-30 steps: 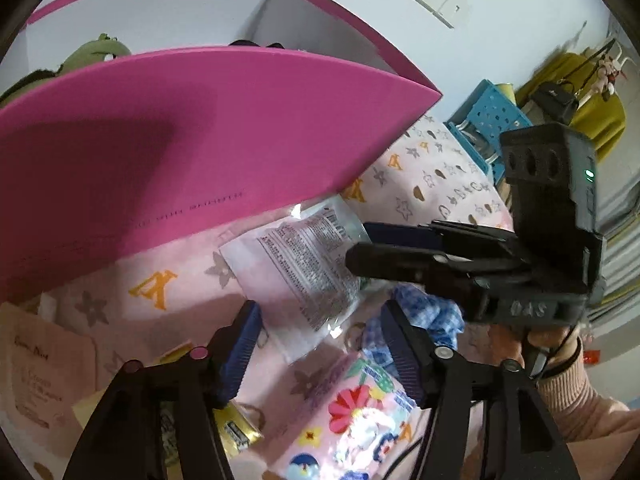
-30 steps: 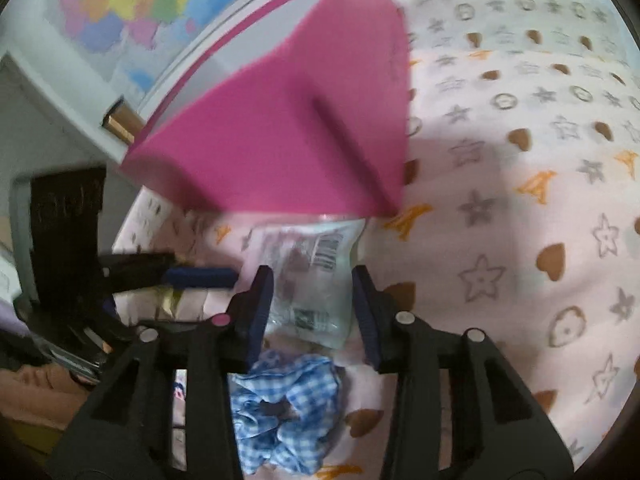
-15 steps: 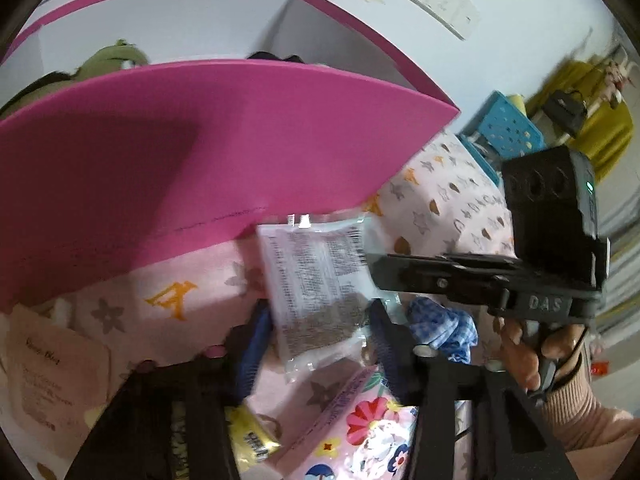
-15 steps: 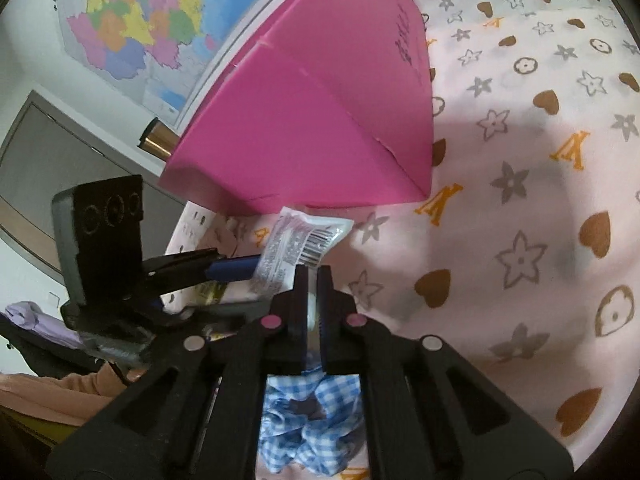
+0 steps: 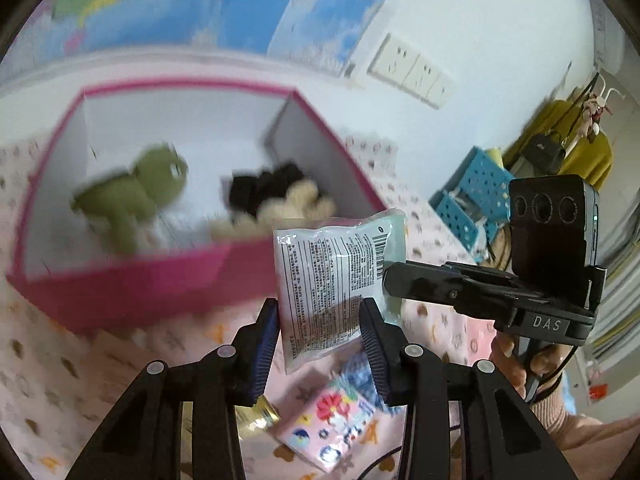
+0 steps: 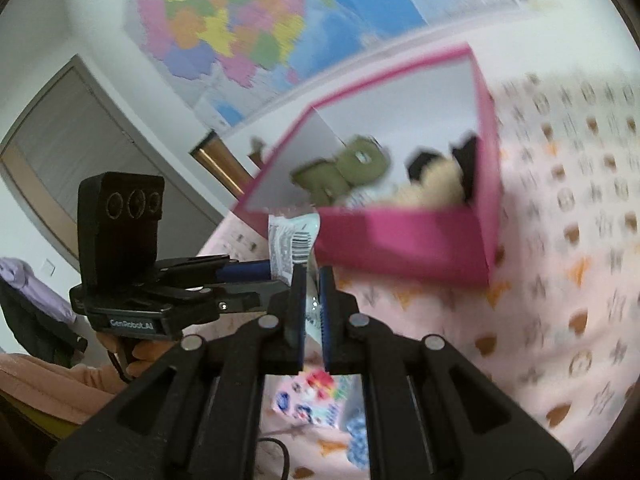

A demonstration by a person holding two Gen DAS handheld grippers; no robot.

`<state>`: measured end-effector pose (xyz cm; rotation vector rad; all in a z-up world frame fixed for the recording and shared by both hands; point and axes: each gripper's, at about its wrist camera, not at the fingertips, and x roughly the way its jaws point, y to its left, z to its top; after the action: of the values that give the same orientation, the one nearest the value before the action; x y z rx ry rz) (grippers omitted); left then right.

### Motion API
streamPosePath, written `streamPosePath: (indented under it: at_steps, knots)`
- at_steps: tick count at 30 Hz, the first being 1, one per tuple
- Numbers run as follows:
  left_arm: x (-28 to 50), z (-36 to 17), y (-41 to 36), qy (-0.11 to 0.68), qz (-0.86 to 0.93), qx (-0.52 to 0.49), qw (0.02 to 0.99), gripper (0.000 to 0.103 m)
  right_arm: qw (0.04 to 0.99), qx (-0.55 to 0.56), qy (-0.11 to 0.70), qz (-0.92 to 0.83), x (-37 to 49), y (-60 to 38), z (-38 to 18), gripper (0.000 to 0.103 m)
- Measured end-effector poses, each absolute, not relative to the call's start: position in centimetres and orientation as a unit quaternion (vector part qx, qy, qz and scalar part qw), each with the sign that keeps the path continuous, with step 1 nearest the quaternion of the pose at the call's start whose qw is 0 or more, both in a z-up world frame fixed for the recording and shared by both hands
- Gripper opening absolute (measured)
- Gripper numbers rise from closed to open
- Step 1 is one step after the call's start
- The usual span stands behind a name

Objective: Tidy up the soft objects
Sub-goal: 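Carry the white packet into the pink box and open the right tool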

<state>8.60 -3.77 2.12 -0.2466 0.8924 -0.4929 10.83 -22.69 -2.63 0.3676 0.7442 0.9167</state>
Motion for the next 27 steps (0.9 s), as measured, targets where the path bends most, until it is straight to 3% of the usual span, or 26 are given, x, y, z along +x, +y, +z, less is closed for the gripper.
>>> streamPosePath:
  at_steps: [8,17,20,23,27]
  knots:
    - [11.3,5.6,-1.6,0.403,-0.197,-0.098,0.888,0.041,0.818,0.17,0.332,0.437,14.9,-20.3,0.8,0.009]
    - [15.8,4.0,0.3,0.438,-0.154,-0.103,0.88,0.043,0.812,0.169,0.371,0.418,20.0,-17.3,-0.7,0.009]
    - [16.6,2.7,1.1,0.455,-0.134,-0.107,0.874,0.043,0.817,0.162,0.392,0.391,20.9,-16.9,-1.7,0.014]
    - [16.8,1.7,1.7,0.463,-0.123,-0.116,0.87,0.044,0.827,0.149,0.401,0.365,21.0,-17.1,-2.5,0.026]
    - [16.1,1.5,1.8,0.459,-0.118,-0.109,0.874,0.044,0.837,0.132,0.39,0.359,20.0,-17.3,-2.0,0.027]
